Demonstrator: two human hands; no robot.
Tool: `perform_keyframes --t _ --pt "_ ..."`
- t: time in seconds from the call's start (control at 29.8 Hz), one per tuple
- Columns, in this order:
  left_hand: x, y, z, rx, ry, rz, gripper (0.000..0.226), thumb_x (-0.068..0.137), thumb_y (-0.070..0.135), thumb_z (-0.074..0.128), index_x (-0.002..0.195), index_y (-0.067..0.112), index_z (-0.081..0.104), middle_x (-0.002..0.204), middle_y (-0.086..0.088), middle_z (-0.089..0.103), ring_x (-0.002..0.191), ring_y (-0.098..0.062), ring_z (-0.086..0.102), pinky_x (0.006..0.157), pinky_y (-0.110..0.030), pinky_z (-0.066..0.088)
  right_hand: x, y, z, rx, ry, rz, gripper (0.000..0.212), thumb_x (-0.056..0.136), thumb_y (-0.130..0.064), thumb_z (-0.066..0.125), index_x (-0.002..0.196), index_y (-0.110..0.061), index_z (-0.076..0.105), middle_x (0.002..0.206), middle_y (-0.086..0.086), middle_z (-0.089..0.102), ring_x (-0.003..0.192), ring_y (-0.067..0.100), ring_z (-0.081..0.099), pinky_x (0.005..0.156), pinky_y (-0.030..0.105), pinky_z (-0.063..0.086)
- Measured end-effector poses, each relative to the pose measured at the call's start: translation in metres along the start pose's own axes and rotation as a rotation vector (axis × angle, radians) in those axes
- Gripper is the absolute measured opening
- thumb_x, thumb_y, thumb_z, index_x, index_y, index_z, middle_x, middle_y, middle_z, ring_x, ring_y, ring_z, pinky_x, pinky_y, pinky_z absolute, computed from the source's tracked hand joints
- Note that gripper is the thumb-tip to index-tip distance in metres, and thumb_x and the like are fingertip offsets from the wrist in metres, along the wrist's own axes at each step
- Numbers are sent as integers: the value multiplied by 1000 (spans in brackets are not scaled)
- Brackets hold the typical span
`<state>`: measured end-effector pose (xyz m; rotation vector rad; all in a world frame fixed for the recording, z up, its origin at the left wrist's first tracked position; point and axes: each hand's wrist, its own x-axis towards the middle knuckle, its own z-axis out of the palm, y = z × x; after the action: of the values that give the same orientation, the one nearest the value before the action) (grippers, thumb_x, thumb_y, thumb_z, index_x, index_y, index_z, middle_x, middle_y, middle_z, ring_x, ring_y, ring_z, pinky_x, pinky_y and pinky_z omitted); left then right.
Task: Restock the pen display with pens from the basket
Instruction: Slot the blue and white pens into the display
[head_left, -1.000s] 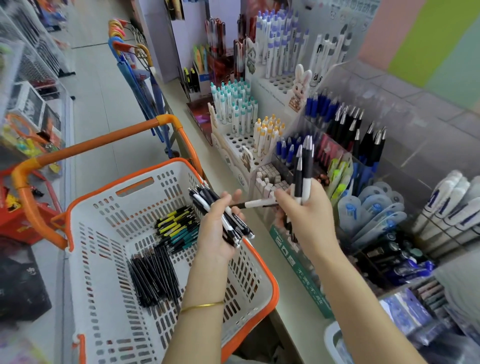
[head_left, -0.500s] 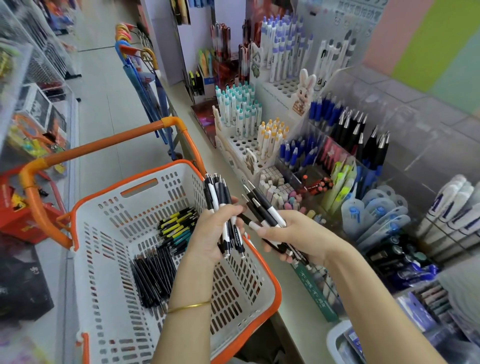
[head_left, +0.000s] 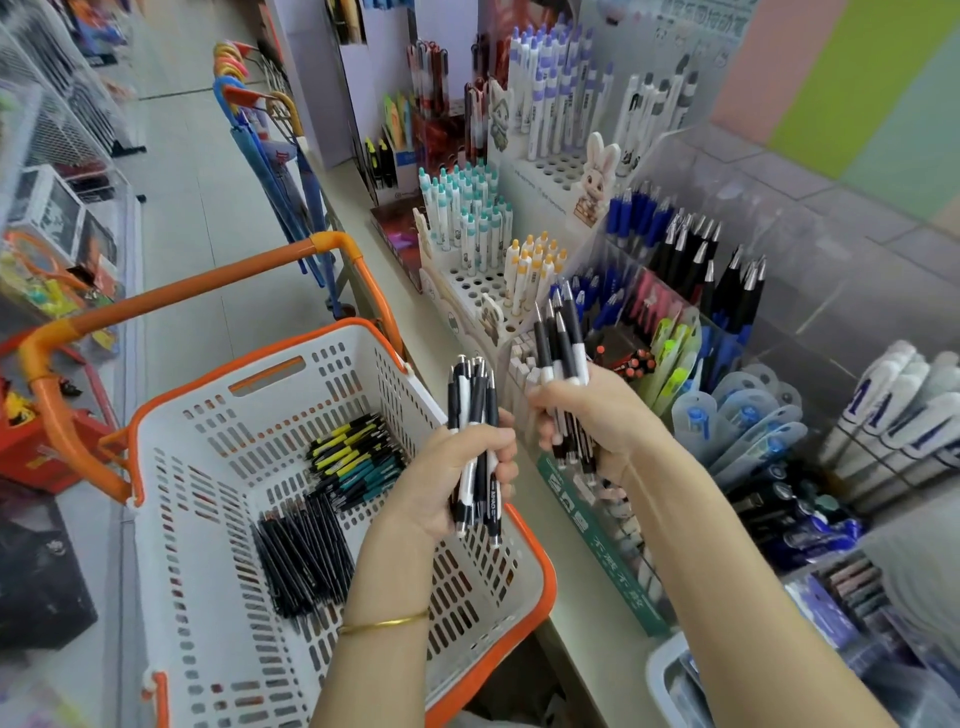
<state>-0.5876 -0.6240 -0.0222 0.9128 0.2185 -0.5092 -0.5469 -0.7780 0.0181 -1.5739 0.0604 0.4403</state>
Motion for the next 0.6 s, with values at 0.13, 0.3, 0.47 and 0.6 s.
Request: perform_keyframes --t 0.13,0.3,0.47,0.6 --pt "-5 0 -3 -9 -200 -96 28 67 10 67 92 11 54 59 1 48 46 -8 47 45 -19 41 8 -12 5 -3 27 -54 11 86 -9 66 80 -6 58 54 1 51 41 11 45 40 21 42" --pt "-6 2 -11 -35 -291 -146 29 67 14 63 95 9 55 57 3 47 45 -7 46 45 -20 43 11 -13 6 -34 -71 -76 22 85 -3 64 105 5 61 60 0 52 43 13 43 40 23 39" --pt "-5 -2 -11 -28 -331 -179 29 69 14 62 96 9 54 57 3 49 45 -7 48 45 -20 44 12 -14 4 -113 -118 -106 11 84 -1 65 94 -3 64 61 -7 60 46 14 45 43 23 41" --pt "-4 -4 -10 -6 -318 -193 28 69 13 63 95 9 54 60 2 50 47 -8 49 46 -20 45 12 -13 0 -154 -97 -47 4 85 -4 66 84 -5 63 63 0 58 46 12 47 45 23 44"
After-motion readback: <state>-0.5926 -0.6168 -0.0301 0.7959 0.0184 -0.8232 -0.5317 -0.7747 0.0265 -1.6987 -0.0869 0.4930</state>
